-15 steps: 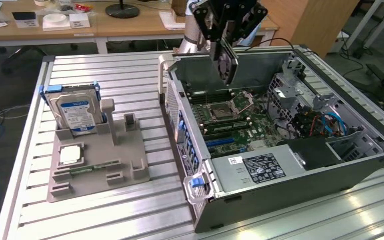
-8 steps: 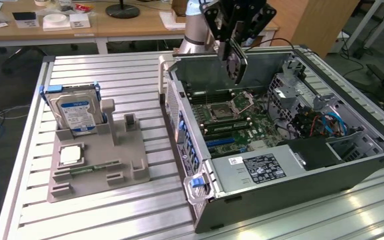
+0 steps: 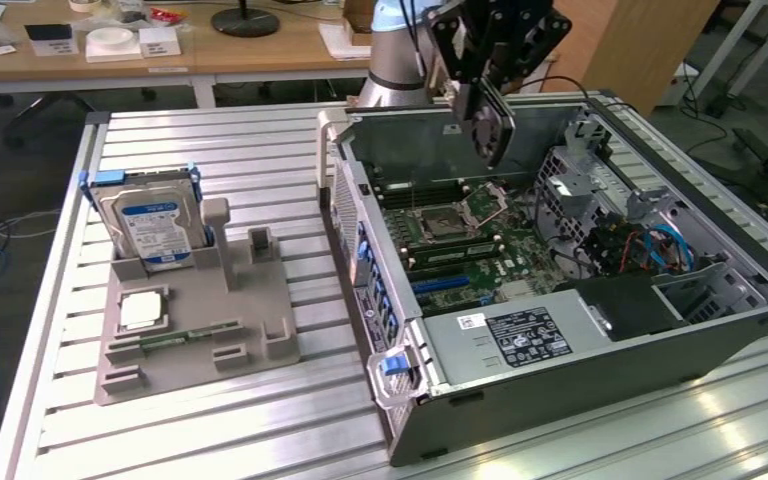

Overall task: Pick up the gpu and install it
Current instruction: 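Pick up the gpu and move the gpu toward the slot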

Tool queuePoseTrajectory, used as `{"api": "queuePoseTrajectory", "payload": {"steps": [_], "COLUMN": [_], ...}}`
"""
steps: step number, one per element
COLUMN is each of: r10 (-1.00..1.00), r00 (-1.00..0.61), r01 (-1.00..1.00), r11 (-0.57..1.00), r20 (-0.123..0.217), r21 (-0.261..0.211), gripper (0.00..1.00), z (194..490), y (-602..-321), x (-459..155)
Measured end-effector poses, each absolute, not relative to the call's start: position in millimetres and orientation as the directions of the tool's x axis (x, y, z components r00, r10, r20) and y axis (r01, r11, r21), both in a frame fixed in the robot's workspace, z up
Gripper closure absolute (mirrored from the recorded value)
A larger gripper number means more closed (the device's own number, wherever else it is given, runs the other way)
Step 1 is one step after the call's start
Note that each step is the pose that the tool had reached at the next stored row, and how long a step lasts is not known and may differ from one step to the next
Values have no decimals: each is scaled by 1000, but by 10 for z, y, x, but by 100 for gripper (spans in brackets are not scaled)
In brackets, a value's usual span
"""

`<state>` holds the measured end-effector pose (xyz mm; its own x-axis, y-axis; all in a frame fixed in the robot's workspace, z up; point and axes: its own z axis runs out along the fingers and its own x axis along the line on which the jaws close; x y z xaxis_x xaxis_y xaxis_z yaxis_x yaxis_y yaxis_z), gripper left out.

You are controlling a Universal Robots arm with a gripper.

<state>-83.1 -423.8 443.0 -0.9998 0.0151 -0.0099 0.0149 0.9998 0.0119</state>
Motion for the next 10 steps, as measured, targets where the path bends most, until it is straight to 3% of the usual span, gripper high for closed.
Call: {"api": "queuePoseTrajectory", "payload": {"steps": [10], "r10": [14], "r00": [-1000], "r01": [14], "r11": [1000], "r20": [-10], "r21": [12], "gripper": [72], "z": [4415], "y": [-4238], "x": [-536]}}
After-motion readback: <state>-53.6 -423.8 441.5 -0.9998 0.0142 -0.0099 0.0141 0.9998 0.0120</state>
